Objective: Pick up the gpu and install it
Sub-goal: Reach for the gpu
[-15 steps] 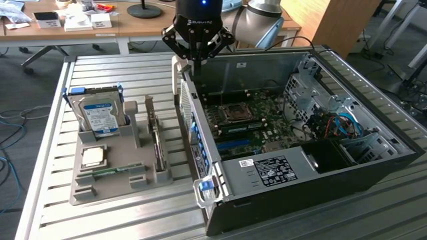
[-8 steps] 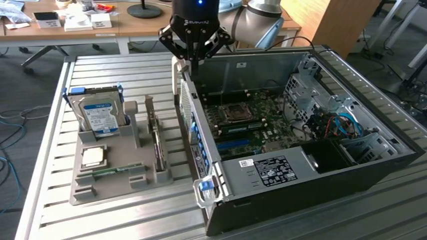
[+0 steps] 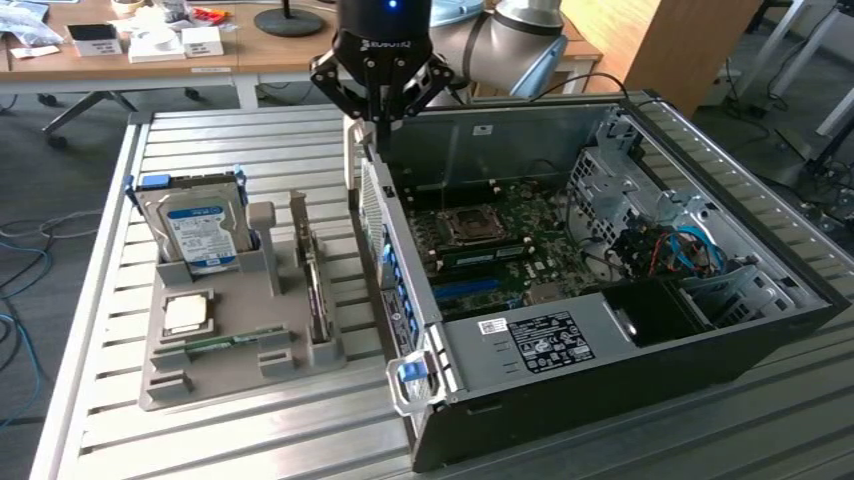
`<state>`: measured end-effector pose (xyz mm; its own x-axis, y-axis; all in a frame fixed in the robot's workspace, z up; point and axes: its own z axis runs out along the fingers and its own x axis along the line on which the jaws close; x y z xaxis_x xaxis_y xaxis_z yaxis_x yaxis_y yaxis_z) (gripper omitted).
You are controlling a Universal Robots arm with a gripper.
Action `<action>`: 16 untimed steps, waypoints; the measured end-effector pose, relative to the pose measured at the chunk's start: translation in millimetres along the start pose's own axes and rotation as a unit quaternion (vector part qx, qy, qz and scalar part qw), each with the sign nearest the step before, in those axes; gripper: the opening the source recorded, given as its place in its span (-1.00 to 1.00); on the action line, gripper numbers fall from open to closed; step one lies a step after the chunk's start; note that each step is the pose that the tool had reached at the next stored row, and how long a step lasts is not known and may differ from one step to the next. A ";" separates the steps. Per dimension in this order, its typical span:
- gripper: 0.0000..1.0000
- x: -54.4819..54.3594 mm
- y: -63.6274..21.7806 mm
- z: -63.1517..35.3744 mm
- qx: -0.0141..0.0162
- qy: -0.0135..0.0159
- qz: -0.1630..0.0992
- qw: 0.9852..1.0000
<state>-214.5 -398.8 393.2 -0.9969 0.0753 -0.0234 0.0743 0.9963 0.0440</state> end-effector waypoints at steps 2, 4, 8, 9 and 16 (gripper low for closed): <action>-0.79 1.4 -0.1 0.0 0.000 0.000 0.000 1.000; -0.79 2.8 -0.2 -0.1 0.000 0.000 0.000 1.000; -0.79 5.5 -0.4 -0.2 0.000 0.000 0.000 1.000; -0.79 6.1 -0.5 -0.2 0.000 0.000 0.000 1.000; -0.79 11.1 -0.8 -0.3 0.000 0.000 0.000 1.000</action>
<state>-225.6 -398.9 393.2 -0.9969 0.0753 -0.0234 0.0742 0.9963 0.0440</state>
